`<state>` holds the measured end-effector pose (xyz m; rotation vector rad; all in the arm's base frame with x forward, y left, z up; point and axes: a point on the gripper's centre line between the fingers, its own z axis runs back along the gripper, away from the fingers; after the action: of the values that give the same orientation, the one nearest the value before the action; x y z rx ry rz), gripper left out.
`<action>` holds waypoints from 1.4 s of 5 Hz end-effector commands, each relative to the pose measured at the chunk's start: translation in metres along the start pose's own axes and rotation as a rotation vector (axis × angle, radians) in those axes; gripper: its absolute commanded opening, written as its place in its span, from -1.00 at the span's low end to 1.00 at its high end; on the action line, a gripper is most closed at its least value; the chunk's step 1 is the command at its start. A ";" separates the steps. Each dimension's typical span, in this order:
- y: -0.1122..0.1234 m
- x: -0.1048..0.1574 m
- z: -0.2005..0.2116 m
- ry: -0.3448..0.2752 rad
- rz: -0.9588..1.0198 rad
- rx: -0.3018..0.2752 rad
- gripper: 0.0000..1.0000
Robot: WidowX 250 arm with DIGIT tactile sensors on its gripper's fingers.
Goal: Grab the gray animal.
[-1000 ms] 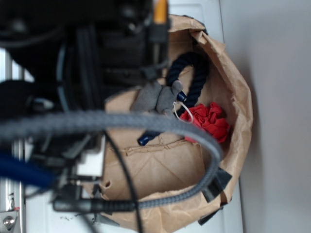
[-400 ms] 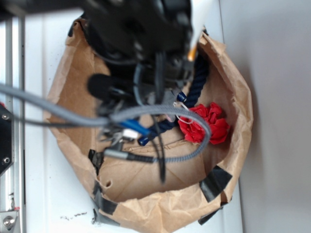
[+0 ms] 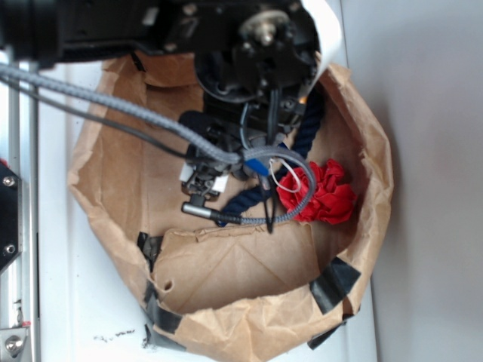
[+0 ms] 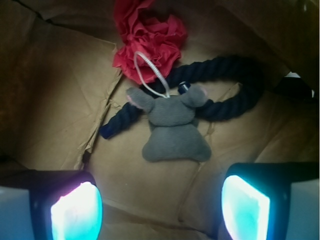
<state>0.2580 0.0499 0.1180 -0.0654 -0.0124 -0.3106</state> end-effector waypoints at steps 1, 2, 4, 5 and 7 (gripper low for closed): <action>-0.018 -0.003 -0.017 -0.101 -0.080 0.077 1.00; -0.014 0.015 -0.045 -0.112 -0.157 0.060 1.00; 0.024 0.073 -0.072 -0.051 -0.163 0.005 1.00; 0.043 0.088 -0.057 -0.068 -0.146 -0.002 1.00; 0.050 0.081 -0.049 -0.118 -0.160 0.028 -1.00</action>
<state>0.3400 0.0580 0.0383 -0.1137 -0.0272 -0.4682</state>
